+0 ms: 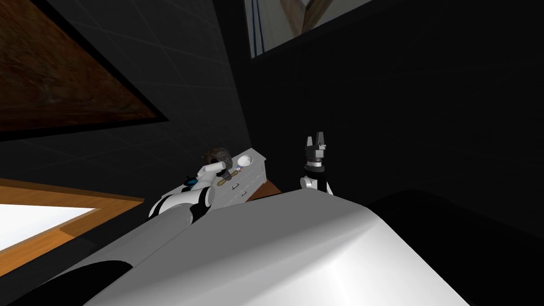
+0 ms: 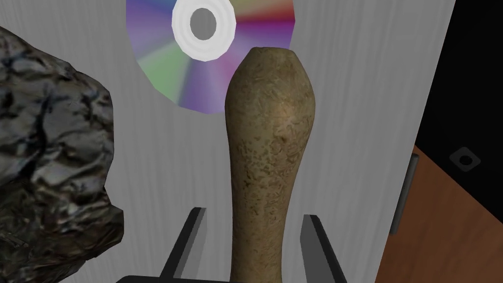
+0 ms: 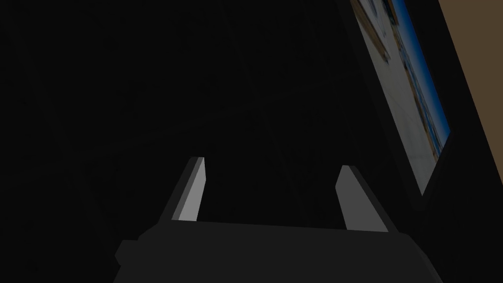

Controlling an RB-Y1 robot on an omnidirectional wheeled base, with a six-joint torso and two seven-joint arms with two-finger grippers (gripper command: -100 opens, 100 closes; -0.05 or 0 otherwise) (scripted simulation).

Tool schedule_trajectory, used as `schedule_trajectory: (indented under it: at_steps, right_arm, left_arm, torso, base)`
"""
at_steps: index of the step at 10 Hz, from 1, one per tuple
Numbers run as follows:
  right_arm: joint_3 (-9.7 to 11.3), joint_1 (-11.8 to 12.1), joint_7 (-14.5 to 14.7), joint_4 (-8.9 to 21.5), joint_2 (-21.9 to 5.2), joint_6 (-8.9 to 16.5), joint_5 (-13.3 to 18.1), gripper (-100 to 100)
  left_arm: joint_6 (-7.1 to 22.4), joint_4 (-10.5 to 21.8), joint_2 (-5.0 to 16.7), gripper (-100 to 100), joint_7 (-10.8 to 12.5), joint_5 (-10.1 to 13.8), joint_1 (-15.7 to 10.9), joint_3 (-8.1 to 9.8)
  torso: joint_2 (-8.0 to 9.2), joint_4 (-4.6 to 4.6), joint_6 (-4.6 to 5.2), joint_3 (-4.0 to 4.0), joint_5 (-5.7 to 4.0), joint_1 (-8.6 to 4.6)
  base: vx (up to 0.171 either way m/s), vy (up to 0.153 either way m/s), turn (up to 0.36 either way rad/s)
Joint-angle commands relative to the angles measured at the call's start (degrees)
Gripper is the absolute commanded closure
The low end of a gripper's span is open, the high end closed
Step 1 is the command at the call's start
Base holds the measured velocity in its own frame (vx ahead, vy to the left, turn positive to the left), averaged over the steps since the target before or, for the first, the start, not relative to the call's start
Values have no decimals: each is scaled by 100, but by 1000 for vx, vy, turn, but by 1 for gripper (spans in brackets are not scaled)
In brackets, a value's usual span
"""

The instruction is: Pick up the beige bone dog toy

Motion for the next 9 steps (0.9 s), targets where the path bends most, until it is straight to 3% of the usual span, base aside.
schedule_trajectory:
  at_steps: [1, 4, 5, 6, 8, 9]
  right_arm:
    - [0, 0, 0, 0, 0, 0, 0, 0]
    - [0, 0, 0, 0, 0, 0, 0, 0]
    - [0, 0, 0, 0, 0, 0, 0, 0]
    - [0, 0, 0, 0, 0, 0, 0, 0]
    - [0, -1, 0, 0, 0, 0, 0, 0]
    - [0, 0, 0, 0, 0, 0, 0, 0]
  left_arm:
    - [0, 0, 0, 100, 0, 0, 0, 0]
    - [1, -1, 0, 100, 0, 1, -1, 0]
    - [1, -1, 0, 0, 1, 1, -1, 1]
    - [192, -13, 66, 100, 20, 20, -145, -4]
    - [228, -87, 73, 100, 25, 22, -125, -2]
    - [254, -93, 76, 0, 28, 23, -133, -2]
  torso:
    - [0, 0, 0, 0, 0, 0]
    - [-2, -2, 0, -2, 2, 3]
    - [-2, -2, 0, -2, 2, 3]
    - [-2, -2, 0, -2, 2, 3]
    - [20, 4, 2, 11, 0, 0]
    - [13, 1, 0, 7, 1, 1]
  base:
    - [0, 0, 0]
    - [0, 0, 0]
    - [0, 0, 0]
    - [-49, 0, -19]
    - [-44, -3, -15]
    - [0, 0, 0]
